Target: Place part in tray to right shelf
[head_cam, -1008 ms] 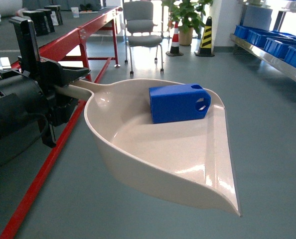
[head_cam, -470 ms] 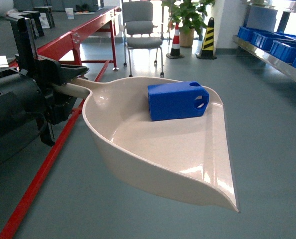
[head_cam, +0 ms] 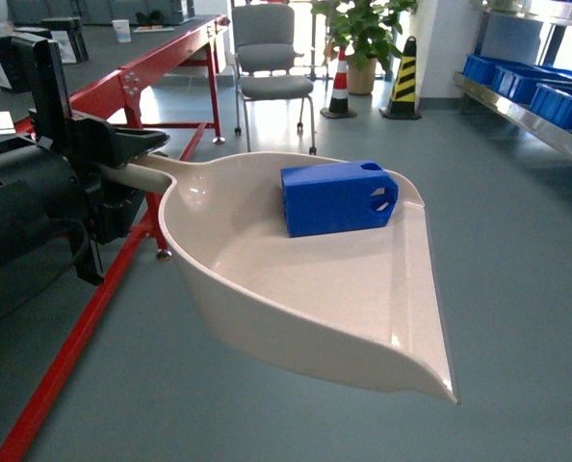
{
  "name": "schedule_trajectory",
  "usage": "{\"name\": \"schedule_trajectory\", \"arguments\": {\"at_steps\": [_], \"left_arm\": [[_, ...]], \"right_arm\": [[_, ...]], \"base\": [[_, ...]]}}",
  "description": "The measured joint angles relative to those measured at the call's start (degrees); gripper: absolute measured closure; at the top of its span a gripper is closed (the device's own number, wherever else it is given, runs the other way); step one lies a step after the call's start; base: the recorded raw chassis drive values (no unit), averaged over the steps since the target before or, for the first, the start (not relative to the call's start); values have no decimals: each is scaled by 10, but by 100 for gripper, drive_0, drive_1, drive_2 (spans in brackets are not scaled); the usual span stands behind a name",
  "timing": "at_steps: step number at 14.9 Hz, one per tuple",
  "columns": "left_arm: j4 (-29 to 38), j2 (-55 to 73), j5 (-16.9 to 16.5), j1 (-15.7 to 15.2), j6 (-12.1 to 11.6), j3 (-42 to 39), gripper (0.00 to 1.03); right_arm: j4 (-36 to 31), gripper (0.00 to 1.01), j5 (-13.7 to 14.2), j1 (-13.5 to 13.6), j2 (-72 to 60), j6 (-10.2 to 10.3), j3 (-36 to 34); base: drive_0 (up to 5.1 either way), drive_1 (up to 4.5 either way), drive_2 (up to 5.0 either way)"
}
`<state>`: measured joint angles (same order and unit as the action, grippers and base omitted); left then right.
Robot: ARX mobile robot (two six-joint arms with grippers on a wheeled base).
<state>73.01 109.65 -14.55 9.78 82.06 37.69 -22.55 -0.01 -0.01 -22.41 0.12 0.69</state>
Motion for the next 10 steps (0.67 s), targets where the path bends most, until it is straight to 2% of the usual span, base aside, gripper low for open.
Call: {"name": "schedule_trajectory", "arguments": {"at_steps": [10], "left_arm": [[3,0,-1,-1,0,0,90]], "right_arm": [[-5,3,0,0,1,0,0]], "base": [[1,427,-425]]}}
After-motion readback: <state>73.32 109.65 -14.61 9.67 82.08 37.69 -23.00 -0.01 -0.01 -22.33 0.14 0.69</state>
